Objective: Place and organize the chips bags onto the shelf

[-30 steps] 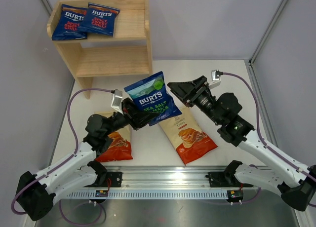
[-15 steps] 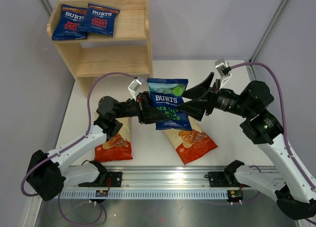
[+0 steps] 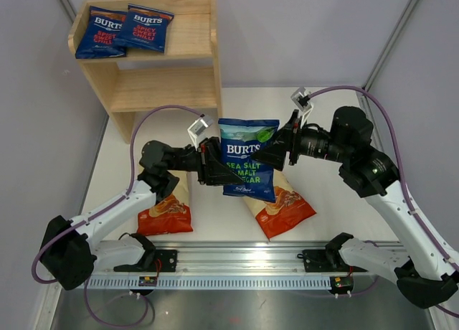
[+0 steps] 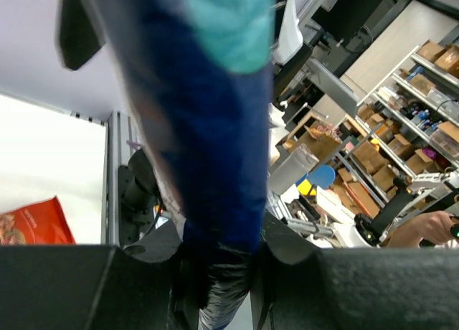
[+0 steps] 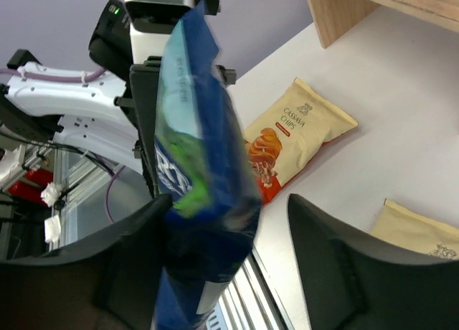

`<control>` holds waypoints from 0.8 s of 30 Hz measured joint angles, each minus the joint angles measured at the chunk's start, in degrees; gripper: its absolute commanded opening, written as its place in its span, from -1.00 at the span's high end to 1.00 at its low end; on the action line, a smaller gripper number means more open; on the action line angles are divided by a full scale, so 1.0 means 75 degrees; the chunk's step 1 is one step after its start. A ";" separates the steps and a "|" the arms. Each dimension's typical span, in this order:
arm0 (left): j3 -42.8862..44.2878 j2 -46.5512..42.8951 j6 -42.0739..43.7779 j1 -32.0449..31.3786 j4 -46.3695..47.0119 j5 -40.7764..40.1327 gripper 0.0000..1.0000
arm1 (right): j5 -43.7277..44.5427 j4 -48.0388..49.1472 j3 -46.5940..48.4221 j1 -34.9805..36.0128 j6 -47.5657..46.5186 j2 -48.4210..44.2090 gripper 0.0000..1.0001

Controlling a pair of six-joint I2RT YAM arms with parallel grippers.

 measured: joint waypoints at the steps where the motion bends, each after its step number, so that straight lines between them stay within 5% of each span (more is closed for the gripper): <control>1: 0.0055 -0.0006 0.0111 -0.0003 -0.0242 0.0047 0.48 | -0.0044 -0.0061 0.0044 0.0000 0.0012 0.0029 -0.12; 4: 0.0291 -0.0009 0.0629 -0.0009 -0.1078 0.0108 0.48 | -0.0280 -0.0114 0.0213 0.0000 0.0122 0.0073 0.07; 9: 0.0831 -0.0044 0.1547 -0.0009 -0.2483 0.0154 0.37 | -0.0600 0.0026 0.0353 0.0000 0.0376 0.0146 0.74; 12: 0.1122 -0.0146 0.1982 0.0020 -0.3238 0.0131 0.18 | -0.0597 0.0117 0.0353 0.0000 0.0606 0.0245 0.87; 16: 0.1332 -0.0385 0.2430 0.0233 -0.4042 -0.0044 -0.66 | -0.0425 0.0323 0.0353 0.0000 0.0807 0.0230 0.93; 19: 0.1408 -0.0720 0.2710 0.0446 -0.4622 -0.0577 -0.98 | -0.0079 0.0490 0.0353 0.0000 0.0903 0.0192 0.95; 24: 0.1177 -0.1912 0.2917 0.0580 -0.4983 -0.2092 -0.98 | 0.0717 0.0970 0.0353 0.0000 0.1224 0.0117 0.99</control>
